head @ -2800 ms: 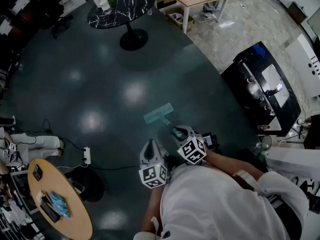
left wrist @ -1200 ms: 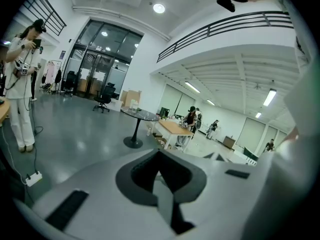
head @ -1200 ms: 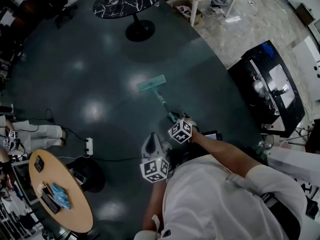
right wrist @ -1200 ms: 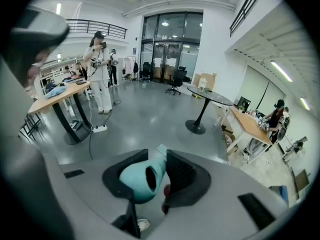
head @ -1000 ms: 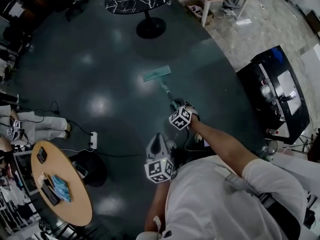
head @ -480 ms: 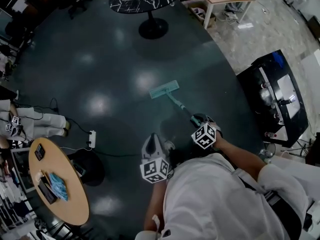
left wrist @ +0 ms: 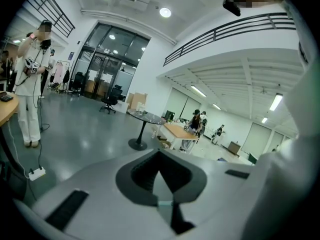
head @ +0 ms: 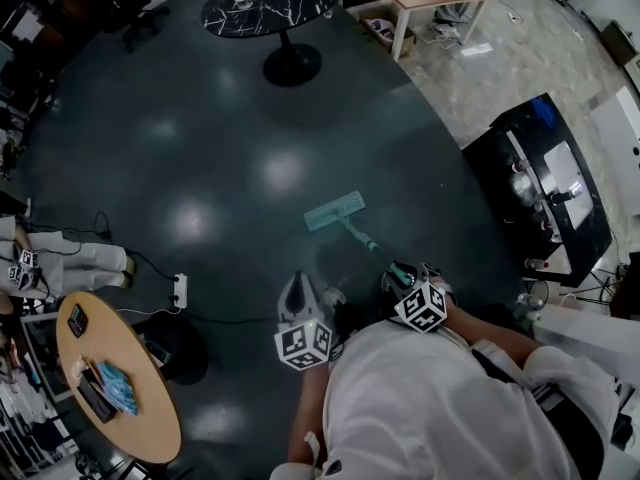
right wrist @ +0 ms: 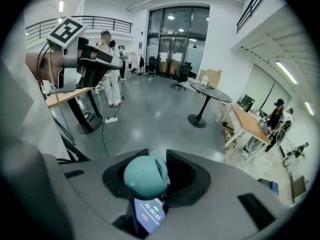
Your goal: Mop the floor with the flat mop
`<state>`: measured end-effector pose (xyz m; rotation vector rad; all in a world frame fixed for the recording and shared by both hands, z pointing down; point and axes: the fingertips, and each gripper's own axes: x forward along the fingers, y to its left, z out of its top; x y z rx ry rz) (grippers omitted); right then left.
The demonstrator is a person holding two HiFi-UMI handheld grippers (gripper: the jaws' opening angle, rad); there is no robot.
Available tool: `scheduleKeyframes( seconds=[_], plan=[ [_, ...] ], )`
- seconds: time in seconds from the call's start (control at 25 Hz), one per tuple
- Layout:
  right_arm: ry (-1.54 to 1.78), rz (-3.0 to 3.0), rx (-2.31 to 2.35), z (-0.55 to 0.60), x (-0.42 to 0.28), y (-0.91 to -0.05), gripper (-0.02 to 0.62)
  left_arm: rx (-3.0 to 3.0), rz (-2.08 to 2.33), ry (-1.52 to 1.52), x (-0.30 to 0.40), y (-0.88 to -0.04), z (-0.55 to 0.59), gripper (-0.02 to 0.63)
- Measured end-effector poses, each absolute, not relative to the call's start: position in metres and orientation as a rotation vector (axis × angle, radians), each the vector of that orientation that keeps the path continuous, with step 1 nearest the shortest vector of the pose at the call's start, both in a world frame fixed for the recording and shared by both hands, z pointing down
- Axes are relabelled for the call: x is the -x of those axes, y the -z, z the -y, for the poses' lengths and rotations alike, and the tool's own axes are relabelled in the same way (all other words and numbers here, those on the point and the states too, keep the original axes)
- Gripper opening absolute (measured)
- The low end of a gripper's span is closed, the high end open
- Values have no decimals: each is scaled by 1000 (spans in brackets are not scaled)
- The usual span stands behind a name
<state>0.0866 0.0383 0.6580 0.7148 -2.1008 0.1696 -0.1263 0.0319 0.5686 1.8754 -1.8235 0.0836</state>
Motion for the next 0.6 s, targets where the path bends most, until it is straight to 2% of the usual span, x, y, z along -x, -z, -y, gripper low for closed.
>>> scheduleKeyframes(
  seconds=[0.32, 0.6],
  plan=[
    [-71, 2213, -790, 28, -36, -661, 115, -1874, 1817, -98, 123, -570, -34, 5],
    [-45, 2195, -817, 112, 16, -712, 115, -1831, 1855, -109, 133, -570, -45, 5]
  ],
)
